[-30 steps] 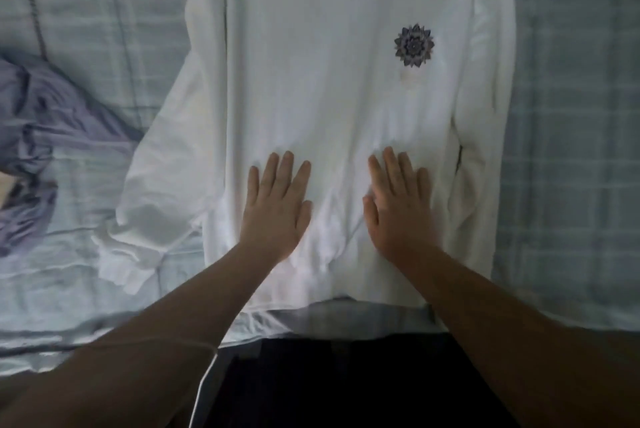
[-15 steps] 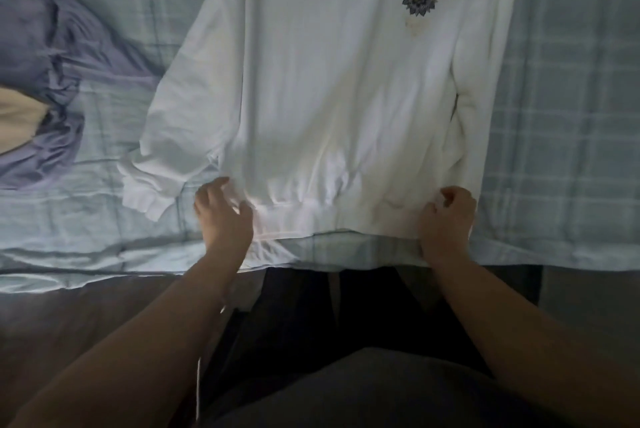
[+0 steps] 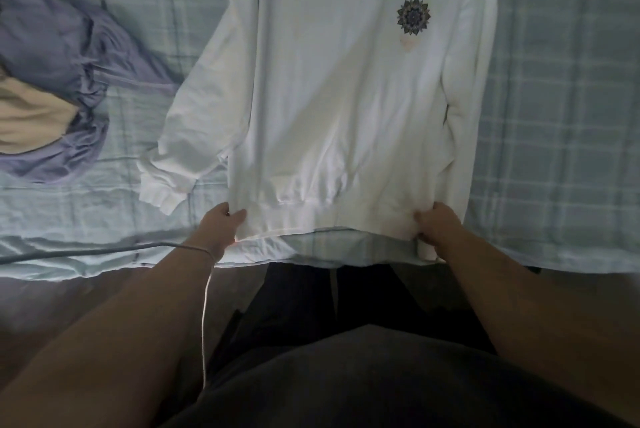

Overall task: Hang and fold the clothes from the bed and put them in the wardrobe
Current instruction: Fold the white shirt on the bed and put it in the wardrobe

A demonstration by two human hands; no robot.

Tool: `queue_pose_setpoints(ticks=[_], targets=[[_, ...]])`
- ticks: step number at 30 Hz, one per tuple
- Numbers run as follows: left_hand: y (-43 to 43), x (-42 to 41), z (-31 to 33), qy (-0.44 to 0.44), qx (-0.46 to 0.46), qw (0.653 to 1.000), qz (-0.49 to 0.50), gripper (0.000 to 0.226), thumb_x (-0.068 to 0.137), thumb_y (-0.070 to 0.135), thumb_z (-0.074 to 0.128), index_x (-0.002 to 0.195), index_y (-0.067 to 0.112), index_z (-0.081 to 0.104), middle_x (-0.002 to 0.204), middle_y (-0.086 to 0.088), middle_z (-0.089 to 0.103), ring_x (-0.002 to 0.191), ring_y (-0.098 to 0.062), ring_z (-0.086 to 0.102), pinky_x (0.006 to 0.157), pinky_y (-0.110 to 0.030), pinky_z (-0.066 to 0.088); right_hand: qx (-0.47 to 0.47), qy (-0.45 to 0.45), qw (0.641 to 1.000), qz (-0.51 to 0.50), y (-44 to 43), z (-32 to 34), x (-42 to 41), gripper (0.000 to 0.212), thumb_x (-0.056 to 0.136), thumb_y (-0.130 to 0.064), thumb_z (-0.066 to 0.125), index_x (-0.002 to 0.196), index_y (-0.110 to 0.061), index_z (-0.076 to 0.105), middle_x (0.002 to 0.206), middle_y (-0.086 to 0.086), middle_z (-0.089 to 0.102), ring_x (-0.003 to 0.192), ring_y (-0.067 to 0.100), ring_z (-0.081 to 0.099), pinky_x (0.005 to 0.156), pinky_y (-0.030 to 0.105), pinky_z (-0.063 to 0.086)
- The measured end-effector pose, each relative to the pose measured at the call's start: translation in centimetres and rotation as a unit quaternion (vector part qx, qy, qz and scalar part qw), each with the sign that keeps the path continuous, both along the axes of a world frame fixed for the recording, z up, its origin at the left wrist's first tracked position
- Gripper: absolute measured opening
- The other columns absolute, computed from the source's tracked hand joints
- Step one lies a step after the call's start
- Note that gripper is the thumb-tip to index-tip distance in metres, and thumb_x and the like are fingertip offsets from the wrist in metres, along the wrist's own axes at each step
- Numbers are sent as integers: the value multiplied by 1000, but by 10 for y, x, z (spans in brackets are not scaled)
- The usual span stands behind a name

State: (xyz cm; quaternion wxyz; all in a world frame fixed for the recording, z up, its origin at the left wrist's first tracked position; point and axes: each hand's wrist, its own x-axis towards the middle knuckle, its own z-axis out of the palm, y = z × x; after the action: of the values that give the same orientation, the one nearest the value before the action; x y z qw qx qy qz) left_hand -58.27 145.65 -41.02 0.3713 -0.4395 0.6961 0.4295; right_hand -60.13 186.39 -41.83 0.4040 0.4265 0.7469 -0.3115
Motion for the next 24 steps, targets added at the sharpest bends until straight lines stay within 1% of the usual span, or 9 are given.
queue_pose_setpoints(ticks=[4, 6, 8, 11, 15, 17, 20, 23, 24], targets=[[5, 6, 2, -5, 22, 1000, 4, 35, 96, 17, 60, 125, -3, 58, 122, -25, 62, 114, -44, 58, 96, -63, 48, 99, -15, 987, 125, 28, 8, 5, 40, 97, -18, 52, 126, 9, 50, 132, 31, 51, 121, 46, 51, 101, 45, 42], [11, 6, 0, 0, 1, 1000, -28, 39, 92, 20, 61, 123, -4, 59, 118, -26, 62, 110, -44, 59, 93, -61, 50, 116, -23, 982, 149, 38, 10, 5, 40, 95, -19, 53, 127, 7, 51, 133, 30, 51, 121, 45, 51, 99, 43, 41], [17, 4, -4, 7, -52, 994, -101, 31, 94, 19, 57, 115, -4, 62, 109, -25, 64, 100, -42, 61, 86, -52, 52, 116, -19, 981, 156, 43, 8, 5, 40, 93, -21, 57, 123, 5, 56, 129, 28, 55, 116, 43, 54, 93, 41, 43], [23, 2, -10, 14, -92, 984, -149, 24, 94, 18, 56, 105, -2, 63, 101, -21, 66, 89, -36, 60, 74, -39, 45, 115, -7, 983, 143, 41, 3, 9, 38, 91, -24, 60, 119, 2, 60, 122, 26, 60, 110, 41, 58, 82, 37, 42], [23, 3, -13, 15, -101, 983, -155, 27, 94, 20, 57, 106, -4, 63, 101, -22, 66, 92, -38, 61, 78, -44, 49, 103, 9, 987, 125, 37, -1, 18, 41, 90, -29, 62, 118, 0, 60, 121, 24, 62, 109, 41, 58, 88, 39, 43], [23, 4, -10, 16, -109, 982, -153, 29, 93, 23, 61, 107, -3, 62, 99, -20, 66, 92, -37, 61, 79, -44, 50, 84, 16, 991, 107, 36, 2, 20, 45, 90, -34, 65, 120, -2, 59, 118, 21, 63, 107, 38, 59, 82, 35, 41], [24, 0, 2, 43, -165, 974, -147, 32, 89, 24, 69, 106, 2, 55, 95, -13, 61, 91, -32, 58, 78, -36, 42, 91, 69, 991, 64, 36, 12, 21, 28, 92, -39, 59, 103, -13, 58, 98, 9, 62, 92, 29, 56, 75, 31, 35], [32, -18, 17, 132, -212, 944, -214, 25, 87, 19, 68, 101, 7, 52, 97, -10, 58, 91, -29, 55, 81, -40, 44, 140, 151, 979, -1, 43, 27, 17, 4, 90, -25, 52, 93, -24, 55, 87, -2, 57, 86, 25, 53, 74, 32, 36], [39, -26, 21, 165, -197, 938, -232, 19, 87, 15, 66, 99, 9, 52, 96, -8, 57, 89, -27, 54, 81, -40, 45, 156, 164, 974, -1, 48, 30, 15, 12, 87, -18, 53, 97, -23, 57, 93, 1, 59, 88, 26, 54, 75, 34, 39]])
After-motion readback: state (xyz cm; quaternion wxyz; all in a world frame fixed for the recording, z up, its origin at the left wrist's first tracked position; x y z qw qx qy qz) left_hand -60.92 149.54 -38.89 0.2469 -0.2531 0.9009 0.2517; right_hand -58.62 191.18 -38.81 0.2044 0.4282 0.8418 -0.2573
